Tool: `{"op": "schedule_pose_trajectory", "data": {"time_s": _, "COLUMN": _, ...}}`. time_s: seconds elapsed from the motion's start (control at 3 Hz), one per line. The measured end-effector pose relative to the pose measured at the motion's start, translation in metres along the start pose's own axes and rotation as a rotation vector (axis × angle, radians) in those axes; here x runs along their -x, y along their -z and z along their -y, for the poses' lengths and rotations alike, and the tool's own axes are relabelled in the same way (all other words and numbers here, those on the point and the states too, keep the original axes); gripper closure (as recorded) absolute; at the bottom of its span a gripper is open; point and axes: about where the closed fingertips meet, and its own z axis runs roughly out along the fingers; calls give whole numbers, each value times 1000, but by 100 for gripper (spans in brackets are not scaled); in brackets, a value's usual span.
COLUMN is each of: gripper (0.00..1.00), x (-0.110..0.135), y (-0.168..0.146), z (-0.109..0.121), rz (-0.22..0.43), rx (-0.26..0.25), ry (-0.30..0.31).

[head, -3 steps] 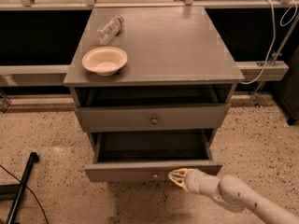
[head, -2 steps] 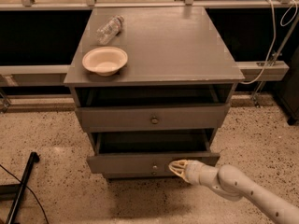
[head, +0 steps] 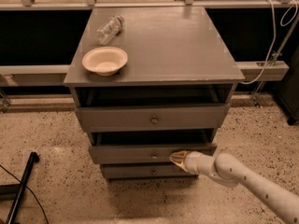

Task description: Close middle drawer

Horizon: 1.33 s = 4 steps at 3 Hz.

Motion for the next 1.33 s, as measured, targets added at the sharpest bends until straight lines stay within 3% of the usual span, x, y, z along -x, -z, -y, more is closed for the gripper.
{"op": "schedule_pose_trajectory", "data": {"time_s": 0.33, "gripper": 100, "x": 0, "y": -7, "z": 19, "rz": 0, "rx": -32, "ry": -10}}
{"op": "schedule_pose_trajectory", "data": {"time_s": 0.67, "gripper": 100, "x": 1, "y": -13, "z": 31, "rz": 2, "rx": -26, "ry": -9}}
{"op": "schedule_pose_trajectory", "data": {"time_s": 1.33, "gripper": 100, "x": -1, "y": 6, "z": 20, "rz": 9, "rx": 51, "ry": 21}}
